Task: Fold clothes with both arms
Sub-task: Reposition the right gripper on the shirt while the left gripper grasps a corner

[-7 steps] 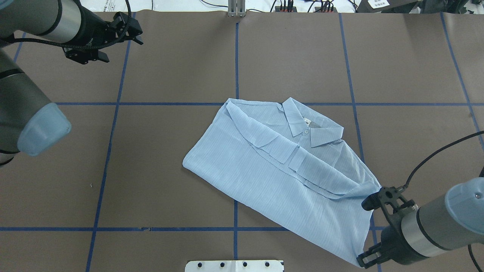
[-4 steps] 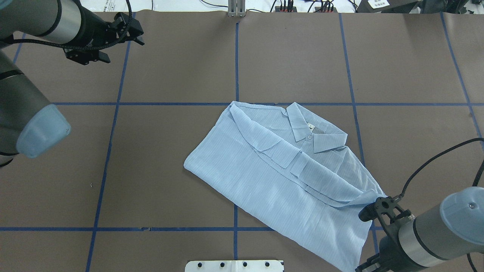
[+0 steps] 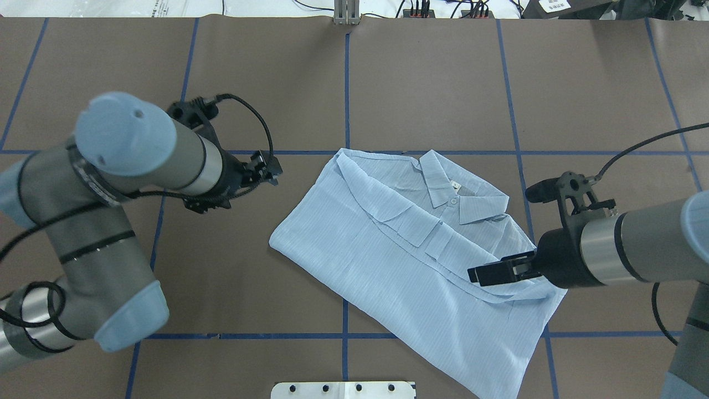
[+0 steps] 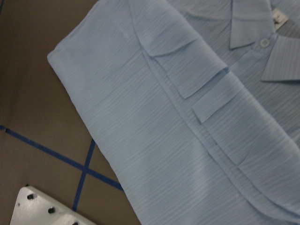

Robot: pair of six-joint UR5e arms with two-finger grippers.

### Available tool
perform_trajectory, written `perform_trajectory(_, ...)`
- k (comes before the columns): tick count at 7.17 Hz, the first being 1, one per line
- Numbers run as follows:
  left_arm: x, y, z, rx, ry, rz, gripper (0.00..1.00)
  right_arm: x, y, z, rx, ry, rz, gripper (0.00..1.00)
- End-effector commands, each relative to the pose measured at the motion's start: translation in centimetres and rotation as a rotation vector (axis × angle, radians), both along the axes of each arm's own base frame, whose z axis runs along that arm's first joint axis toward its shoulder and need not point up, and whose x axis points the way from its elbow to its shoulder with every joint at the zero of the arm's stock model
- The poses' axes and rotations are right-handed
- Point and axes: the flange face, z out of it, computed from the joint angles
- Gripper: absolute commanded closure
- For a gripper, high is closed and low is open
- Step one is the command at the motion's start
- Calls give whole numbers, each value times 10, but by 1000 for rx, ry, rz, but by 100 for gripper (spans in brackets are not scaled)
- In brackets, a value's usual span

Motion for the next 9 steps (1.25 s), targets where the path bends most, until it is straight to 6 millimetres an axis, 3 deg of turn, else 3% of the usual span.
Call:
perform_trajectory(1,75,25,39,-52,-101,16,4,24,-29,-3,3,-8,80,0)
perform_trajectory(2,88,18,58,-64,-139,11,6,23,-31,-1,1,-4,85,0)
perform_trajectory(6,94,17,40,-46,-117,21,17,22,-37,-2,2,-4,100,0)
perform_trajectory(7,102,14,53,-55,-144,24,17,21,-38,-4,6,-8,98,0)
perform_trajectory(9,110,21,56,-58,-150,38,18,21,-38,-3,5,-5,98,0)
